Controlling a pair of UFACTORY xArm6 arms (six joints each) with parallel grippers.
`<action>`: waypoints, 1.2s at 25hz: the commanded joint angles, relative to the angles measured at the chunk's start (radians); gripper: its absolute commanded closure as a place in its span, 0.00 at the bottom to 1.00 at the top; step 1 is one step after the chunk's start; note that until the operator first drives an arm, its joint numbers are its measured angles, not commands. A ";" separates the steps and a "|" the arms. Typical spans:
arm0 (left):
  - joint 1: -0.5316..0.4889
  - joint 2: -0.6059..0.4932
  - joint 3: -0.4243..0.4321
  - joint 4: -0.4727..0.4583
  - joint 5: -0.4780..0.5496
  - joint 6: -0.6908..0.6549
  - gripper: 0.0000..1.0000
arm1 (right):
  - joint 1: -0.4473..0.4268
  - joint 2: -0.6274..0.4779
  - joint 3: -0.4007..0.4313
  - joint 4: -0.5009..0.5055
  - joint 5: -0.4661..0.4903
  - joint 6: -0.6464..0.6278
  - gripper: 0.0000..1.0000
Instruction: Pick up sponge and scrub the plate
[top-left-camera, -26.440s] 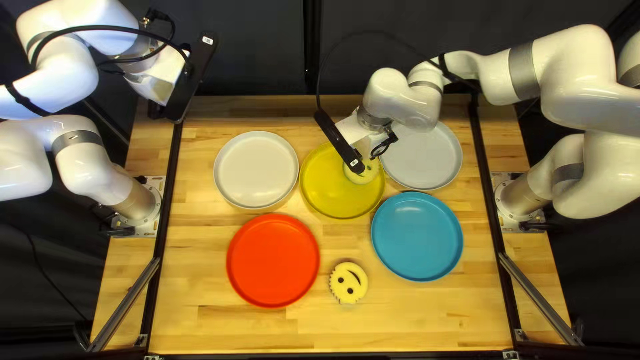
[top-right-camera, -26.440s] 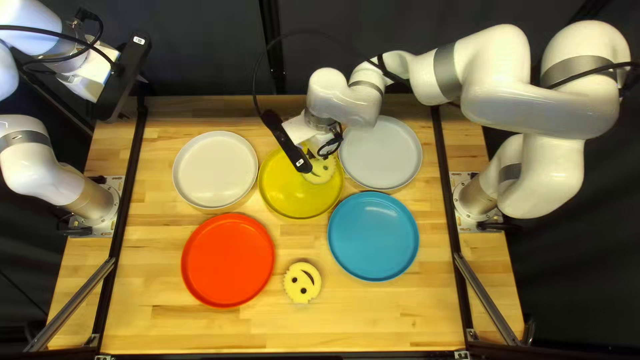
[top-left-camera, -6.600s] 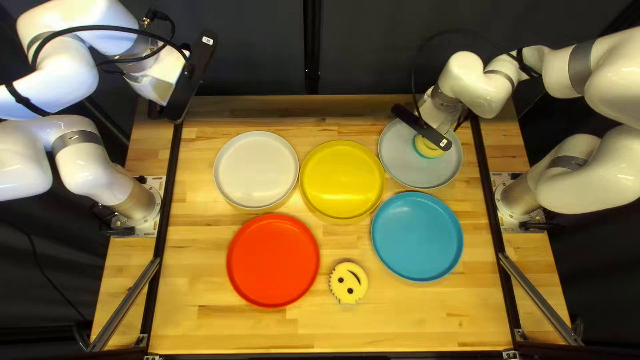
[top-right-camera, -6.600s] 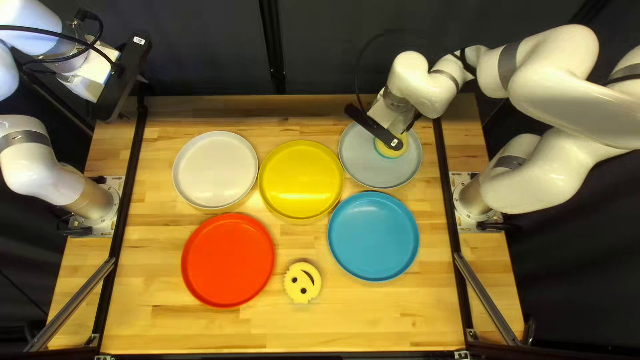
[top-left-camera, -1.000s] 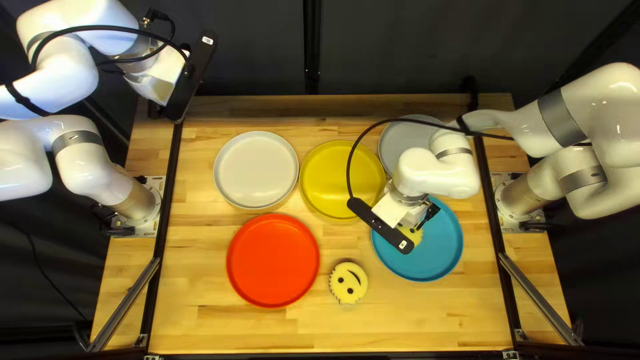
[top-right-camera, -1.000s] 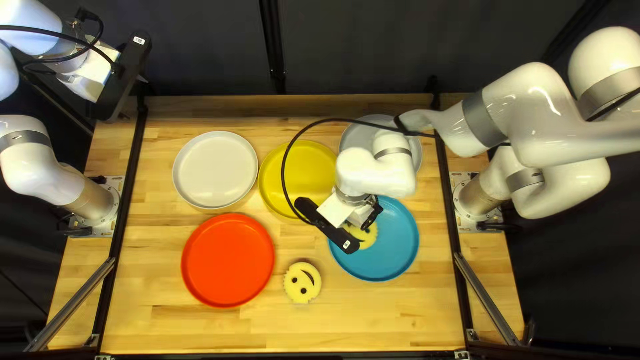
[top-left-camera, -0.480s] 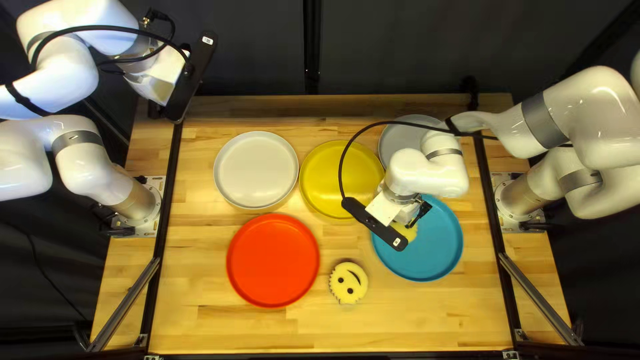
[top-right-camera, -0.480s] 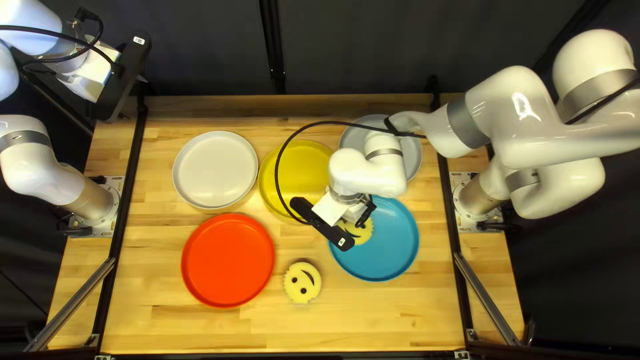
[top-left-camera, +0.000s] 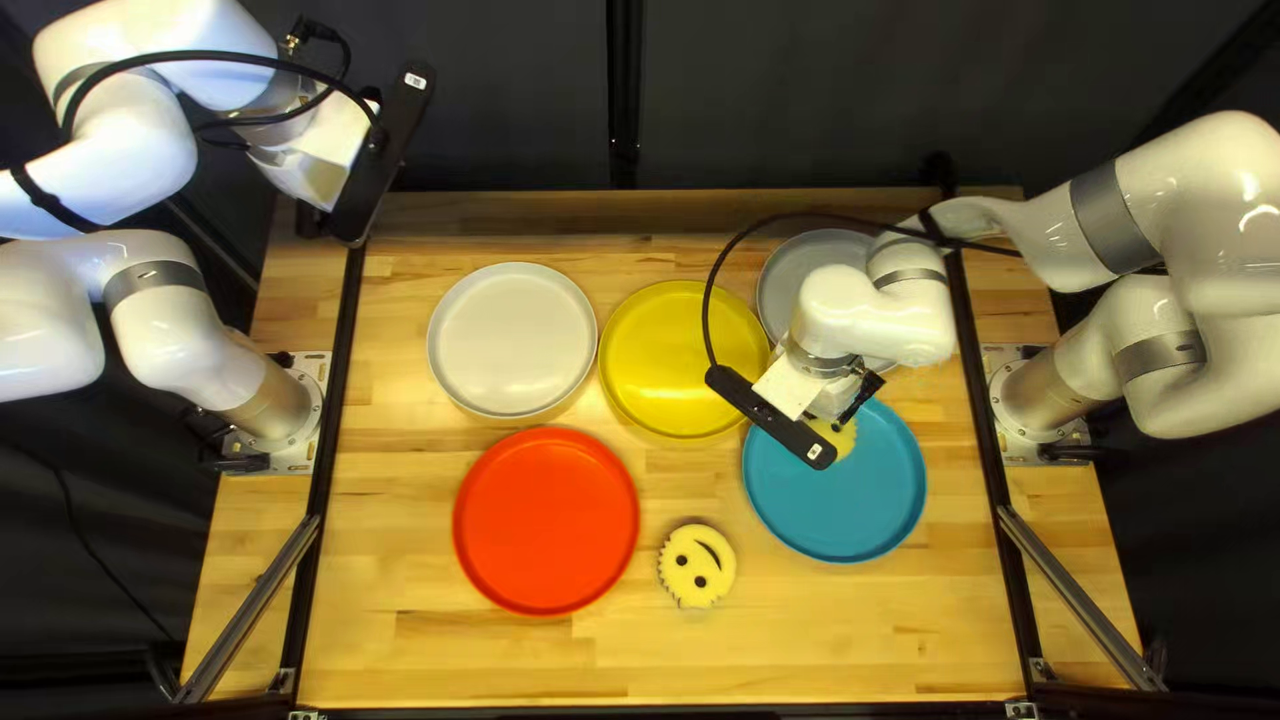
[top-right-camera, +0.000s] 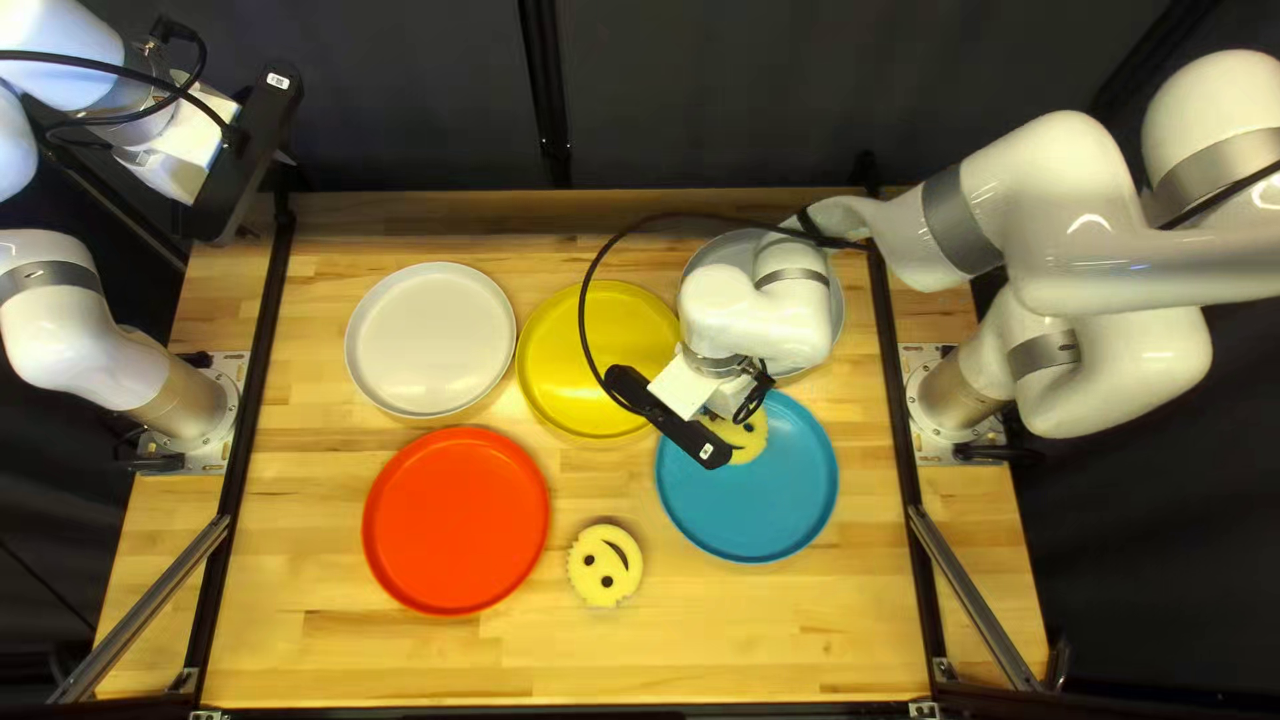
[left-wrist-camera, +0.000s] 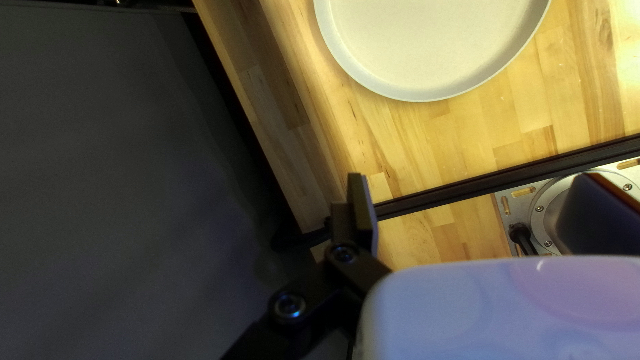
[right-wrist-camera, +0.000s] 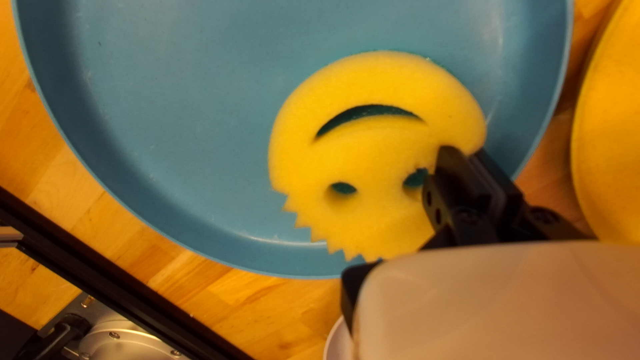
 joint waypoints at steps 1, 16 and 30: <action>0.000 0.000 0.000 0.000 0.000 0.000 0.00 | 0.061 0.035 -0.038 -0.002 -0.016 0.039 1.00; 0.000 0.000 0.000 0.000 0.000 0.000 0.00 | 0.044 0.052 -0.046 -0.029 -0.033 -0.001 1.00; 0.000 0.000 0.000 0.000 0.000 0.000 0.00 | 0.006 -0.076 0.072 -0.028 -0.025 -0.004 1.00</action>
